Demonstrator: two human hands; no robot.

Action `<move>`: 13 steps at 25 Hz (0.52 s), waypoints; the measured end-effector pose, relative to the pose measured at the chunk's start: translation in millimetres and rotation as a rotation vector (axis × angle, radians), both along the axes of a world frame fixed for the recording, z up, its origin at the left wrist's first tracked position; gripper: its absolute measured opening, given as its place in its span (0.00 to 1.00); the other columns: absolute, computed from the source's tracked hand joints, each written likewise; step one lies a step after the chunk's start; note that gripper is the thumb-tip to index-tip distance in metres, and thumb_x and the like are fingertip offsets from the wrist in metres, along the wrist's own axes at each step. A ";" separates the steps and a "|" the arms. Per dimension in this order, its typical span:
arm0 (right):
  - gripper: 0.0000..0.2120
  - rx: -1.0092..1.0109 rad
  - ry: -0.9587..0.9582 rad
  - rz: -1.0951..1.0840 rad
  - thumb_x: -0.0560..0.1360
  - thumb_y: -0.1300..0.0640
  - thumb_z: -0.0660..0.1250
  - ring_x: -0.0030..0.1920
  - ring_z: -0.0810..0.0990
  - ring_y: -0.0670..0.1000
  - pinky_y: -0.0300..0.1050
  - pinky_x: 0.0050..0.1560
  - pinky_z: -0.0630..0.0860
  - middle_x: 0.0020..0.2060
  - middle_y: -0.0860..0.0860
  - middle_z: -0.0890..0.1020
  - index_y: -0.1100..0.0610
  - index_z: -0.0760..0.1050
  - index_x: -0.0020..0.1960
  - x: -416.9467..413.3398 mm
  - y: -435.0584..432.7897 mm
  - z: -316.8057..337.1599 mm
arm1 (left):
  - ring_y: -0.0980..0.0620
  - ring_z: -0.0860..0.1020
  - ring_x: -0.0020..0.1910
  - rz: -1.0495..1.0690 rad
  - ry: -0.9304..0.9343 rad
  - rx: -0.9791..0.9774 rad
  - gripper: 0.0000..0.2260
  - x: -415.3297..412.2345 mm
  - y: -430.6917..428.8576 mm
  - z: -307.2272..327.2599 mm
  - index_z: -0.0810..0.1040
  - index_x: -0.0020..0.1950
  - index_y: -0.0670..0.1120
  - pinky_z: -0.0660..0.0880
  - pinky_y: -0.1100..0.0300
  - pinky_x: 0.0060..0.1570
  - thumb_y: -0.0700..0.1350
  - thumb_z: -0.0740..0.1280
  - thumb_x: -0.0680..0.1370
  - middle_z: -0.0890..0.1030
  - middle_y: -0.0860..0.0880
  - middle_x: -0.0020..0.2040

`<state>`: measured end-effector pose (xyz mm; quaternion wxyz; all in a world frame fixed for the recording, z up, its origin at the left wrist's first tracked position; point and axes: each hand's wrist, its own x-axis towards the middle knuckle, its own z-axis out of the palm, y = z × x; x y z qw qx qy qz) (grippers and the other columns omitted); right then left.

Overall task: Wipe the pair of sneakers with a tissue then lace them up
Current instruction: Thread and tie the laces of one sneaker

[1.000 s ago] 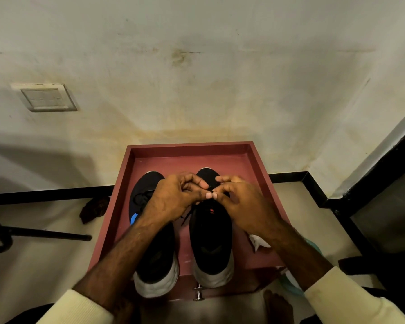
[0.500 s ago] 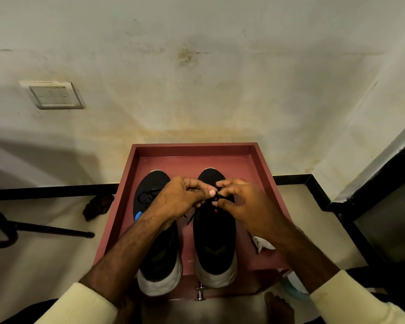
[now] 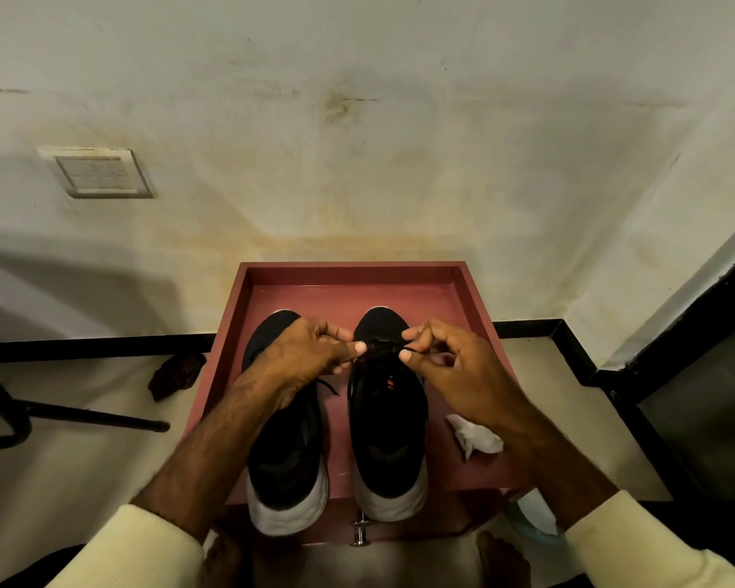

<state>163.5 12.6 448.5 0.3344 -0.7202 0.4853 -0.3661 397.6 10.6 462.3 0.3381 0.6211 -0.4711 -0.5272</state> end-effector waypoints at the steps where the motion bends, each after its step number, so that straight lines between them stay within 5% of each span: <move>1: 0.08 0.093 -0.037 -0.027 0.77 0.59 0.75 0.54 0.84 0.43 0.38 0.54 0.80 0.55 0.45 0.86 0.57 0.79 0.41 -5.8 -1.2 1.0 | 0.53 0.80 0.36 -0.020 -0.145 -0.031 0.09 6.6 -0.7 0.7 0.79 0.50 0.44 0.79 0.61 0.42 0.43 0.78 0.75 0.85 0.45 0.41; 4: 0.09 0.316 -0.037 -0.078 0.76 0.60 0.76 0.53 0.86 0.45 0.40 0.61 0.81 0.51 0.48 0.87 0.61 0.79 0.40 -19.7 -3.7 -0.8 | 0.53 0.83 0.42 -0.142 -0.503 -0.091 0.09 12.9 -0.8 1.9 0.79 0.49 0.49 0.80 0.59 0.47 0.47 0.78 0.76 0.86 0.49 0.45; 7: 0.10 0.414 -0.014 -0.093 0.75 0.60 0.76 0.54 0.86 0.44 0.52 0.65 0.80 0.48 0.47 0.88 0.55 0.79 0.37 -22.4 -6.2 -4.6 | 0.58 0.81 0.38 -0.172 -0.597 -0.113 0.08 6.1 -0.8 1.3 0.78 0.49 0.48 0.75 0.70 0.35 0.45 0.76 0.77 0.84 0.54 0.40; 13: 0.06 0.262 0.099 -0.072 0.75 0.53 0.78 0.37 0.80 0.42 0.52 0.48 0.81 0.36 0.43 0.83 0.51 0.81 0.43 -17.2 -1.1 -2.5 | 0.59 0.82 0.41 -0.278 -0.708 -0.207 0.04 6.1 2.4 -4.9 0.81 0.48 0.51 0.72 0.72 0.35 0.42 0.71 0.81 0.85 0.53 0.43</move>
